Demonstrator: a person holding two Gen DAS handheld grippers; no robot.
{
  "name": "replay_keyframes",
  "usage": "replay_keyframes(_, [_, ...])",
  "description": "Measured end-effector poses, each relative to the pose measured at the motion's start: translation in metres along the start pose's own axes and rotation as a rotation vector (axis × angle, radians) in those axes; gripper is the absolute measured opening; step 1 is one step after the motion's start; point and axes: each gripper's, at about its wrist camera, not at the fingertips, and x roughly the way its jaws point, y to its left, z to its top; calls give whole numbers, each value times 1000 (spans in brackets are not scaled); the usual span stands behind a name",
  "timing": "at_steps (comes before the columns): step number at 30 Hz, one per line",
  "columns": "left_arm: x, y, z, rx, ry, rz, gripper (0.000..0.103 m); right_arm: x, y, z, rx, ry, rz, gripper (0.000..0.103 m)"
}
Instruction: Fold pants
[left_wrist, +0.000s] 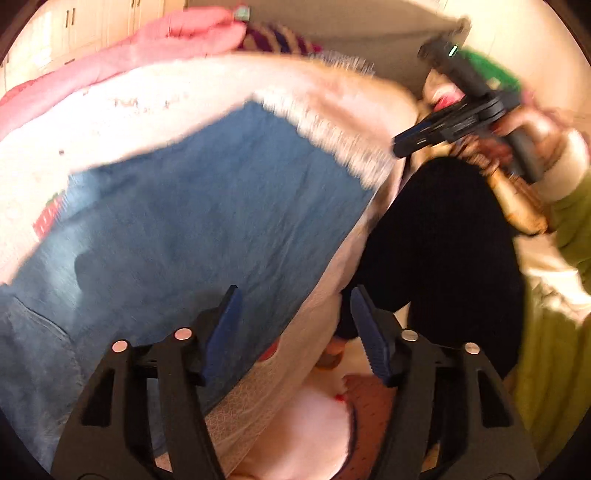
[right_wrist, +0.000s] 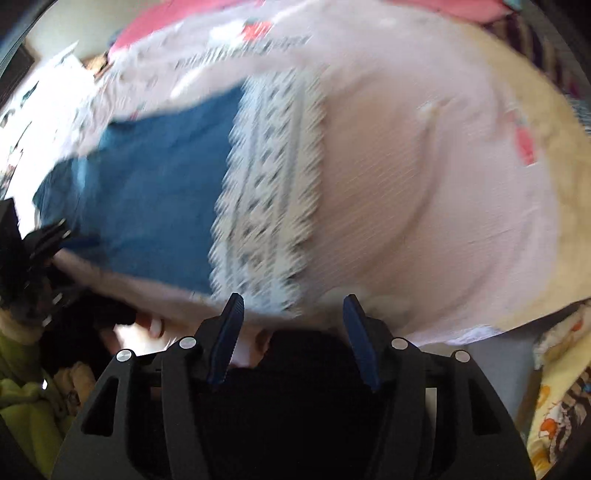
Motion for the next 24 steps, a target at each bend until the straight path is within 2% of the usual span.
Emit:
replay_keyframes(2, [-24, 11, 10, -32, -79, 7, 68, -15, -3, 11, 13, -91, 34, 61])
replay_keyframes(3, [-32, 18, 16, -47, -104, 41, 70, -19, 0, 20, 13, -136, 55, 66])
replay_keyframes(4, [-39, 29, 23, -68, -125, 109, 72, -20, 5, 29, 8, -163, 68, 71])
replay_keyframes(6, [-43, 52, 36, -115, -124, 191, 72, -15, 18, 48, -7, -205, 84, 77])
replay_keyframes(8, [-38, 73, 47, -145, -96, 240, 72, -7, 25, 69, -3, -224, 89, 77])
replay_keyframes(10, [-28, 93, 58, -150, -47, 303, 72, 5, 26, 98, 40, -243, 134, 77])
replay_keyframes(12, [-12, 107, 66, -145, 16, 294, 72, 13, 19, 119, 101, -265, 195, 77])
replay_keyframes(14, [0, 117, 67, -140, 63, 267, 71, 20, 10, 130, 163, -297, 191, 77])
replay_keyframes(16, [12, 126, 67, -142, 97, 276, 64, 29, 6, 127, 197, -331, 162, 78])
replay_keyframes(17, [16, 130, 67, -145, 110, 264, 57, 33, 5, 122, 205, -326, 149, 78])
replay_keyframes(18, [21, 133, 67, -153, 117, 250, 54, 39, 3, 117, 204, -297, 132, 78])
replay_keyframes(19, [25, 137, 67, -161, 122, 245, 46, 44, 2, 111, 192, -277, 121, 78])
replay_keyframes(20, [29, 142, 68, -176, 131, 230, 30, 47, 2, 108, 182, -265, 113, 78])
replay_keyframes(22, [34, 153, 69, -201, 142, 243, 13, 50, 0, 102, 170, -247, 111, 78])
replay_keyframes(23, [37, 161, 72, -223, 149, 250, 9, 52, -1, 100, 168, -237, 116, 78])
replay_keyframes(24, [36, 166, 73, -243, 138, 247, 9, 53, -2, 99, 165, -230, 119, 78])
